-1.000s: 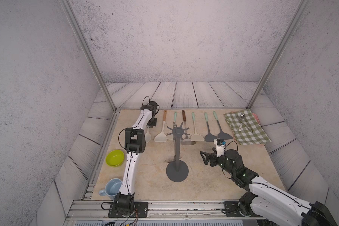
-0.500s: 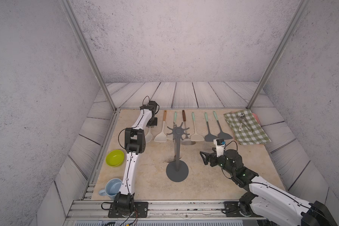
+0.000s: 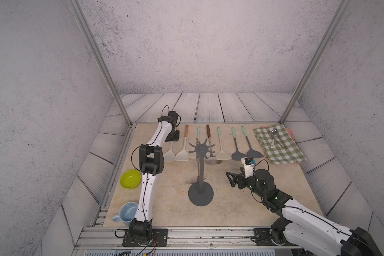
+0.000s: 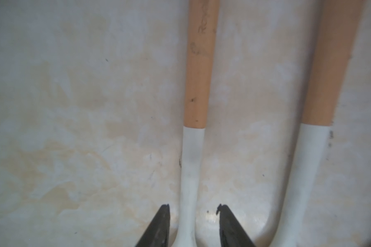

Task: Take the spatula off the kitchen utensil rack
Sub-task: Place the spatula at the center of the board, then move the rack to the center of the board.

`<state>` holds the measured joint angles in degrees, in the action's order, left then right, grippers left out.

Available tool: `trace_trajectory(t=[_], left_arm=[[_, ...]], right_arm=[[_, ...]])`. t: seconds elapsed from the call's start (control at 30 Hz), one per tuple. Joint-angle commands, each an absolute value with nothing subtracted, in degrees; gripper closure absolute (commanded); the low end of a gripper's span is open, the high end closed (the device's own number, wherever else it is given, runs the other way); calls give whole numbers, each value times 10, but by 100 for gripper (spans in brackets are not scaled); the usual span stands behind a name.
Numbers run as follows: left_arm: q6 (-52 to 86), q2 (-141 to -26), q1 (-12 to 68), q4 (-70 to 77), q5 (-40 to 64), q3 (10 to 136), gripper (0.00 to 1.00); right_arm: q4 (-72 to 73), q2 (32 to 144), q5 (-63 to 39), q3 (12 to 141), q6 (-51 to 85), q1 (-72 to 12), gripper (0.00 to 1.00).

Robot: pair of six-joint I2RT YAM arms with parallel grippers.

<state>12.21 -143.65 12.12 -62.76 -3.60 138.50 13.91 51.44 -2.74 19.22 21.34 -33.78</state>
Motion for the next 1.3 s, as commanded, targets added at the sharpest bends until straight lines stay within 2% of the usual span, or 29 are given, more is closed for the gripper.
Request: trace_trajectory(t=[0.0, 0.27, 0.47, 0.6, 0.67, 0.73, 1.03, 1.27], left_arm=[[133, -1342, 118, -641, -27, 1356, 54], [170, -1103, 113, -533, -17, 1087, 36], [207, -896, 112, -400, 13, 843, 27], [221, -789, 113, -374, 19, 751, 22], [232, -736, 113, -359, 28, 710, 7], [245, -689, 116, -336, 41, 675, 1], [325, -532, 147, -203, 68, 516, 1], [323, -453, 218, -48, 41, 356, 1]], right_arm=[[142, 520, -41, 210, 209, -337, 1], [137, 497, -57, 208, 214, -339, 1], [133, 475, -67, 206, 214, -343, 1], [130, 462, -66, 205, 215, -347, 1], [129, 458, -65, 204, 215, -348, 1], [130, 456, -66, 206, 217, -351, 1], [96, 464, -50, 256, 221, -395, 1], [51, 481, 5, 305, 198, -492, 1]])
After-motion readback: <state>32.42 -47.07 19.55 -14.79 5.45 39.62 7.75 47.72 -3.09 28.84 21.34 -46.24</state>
